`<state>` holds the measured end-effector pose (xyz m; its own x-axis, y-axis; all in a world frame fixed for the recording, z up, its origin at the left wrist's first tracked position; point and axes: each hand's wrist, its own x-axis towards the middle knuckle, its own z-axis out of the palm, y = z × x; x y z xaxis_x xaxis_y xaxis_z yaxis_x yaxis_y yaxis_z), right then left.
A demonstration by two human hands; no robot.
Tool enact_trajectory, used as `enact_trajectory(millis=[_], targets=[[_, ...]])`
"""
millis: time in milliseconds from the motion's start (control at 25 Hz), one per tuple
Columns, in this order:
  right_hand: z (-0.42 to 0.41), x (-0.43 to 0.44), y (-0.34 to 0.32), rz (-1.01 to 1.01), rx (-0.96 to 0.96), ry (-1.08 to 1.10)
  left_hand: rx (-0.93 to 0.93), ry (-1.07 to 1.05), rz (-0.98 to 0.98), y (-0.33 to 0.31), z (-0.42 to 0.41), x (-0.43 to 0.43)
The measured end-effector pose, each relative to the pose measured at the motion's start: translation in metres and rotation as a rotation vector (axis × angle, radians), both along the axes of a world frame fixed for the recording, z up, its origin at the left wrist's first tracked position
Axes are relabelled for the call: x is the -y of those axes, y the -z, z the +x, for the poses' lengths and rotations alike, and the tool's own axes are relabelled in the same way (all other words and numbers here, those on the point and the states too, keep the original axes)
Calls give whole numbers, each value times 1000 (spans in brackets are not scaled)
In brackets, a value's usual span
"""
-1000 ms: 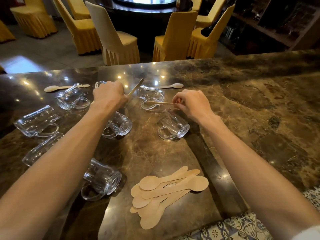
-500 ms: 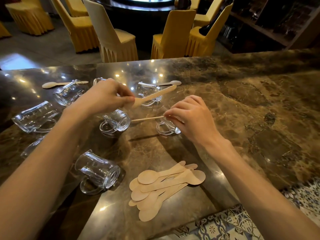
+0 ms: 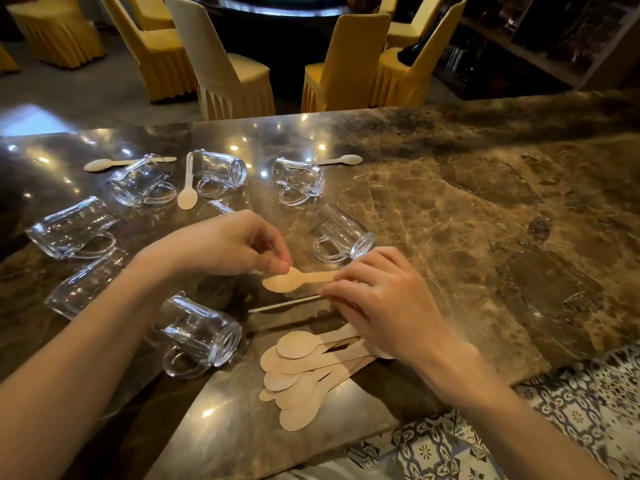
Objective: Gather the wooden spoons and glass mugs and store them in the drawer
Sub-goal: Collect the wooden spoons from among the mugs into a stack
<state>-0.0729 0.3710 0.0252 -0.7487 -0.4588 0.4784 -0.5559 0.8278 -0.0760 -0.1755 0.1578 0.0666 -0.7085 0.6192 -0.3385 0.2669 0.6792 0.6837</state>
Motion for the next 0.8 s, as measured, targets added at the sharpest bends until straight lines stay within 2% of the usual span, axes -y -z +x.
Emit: enact_trajectory(millis=[200, 440, 800], targets=[[18, 2, 16, 28, 37, -1, 110, 50, -8, 21, -1, -5], [28, 2, 27, 38, 83, 1, 141, 80, -75, 33, -1, -7], [29, 0, 33, 36, 213, -25, 43, 193, -279, 38, 4, -13]])
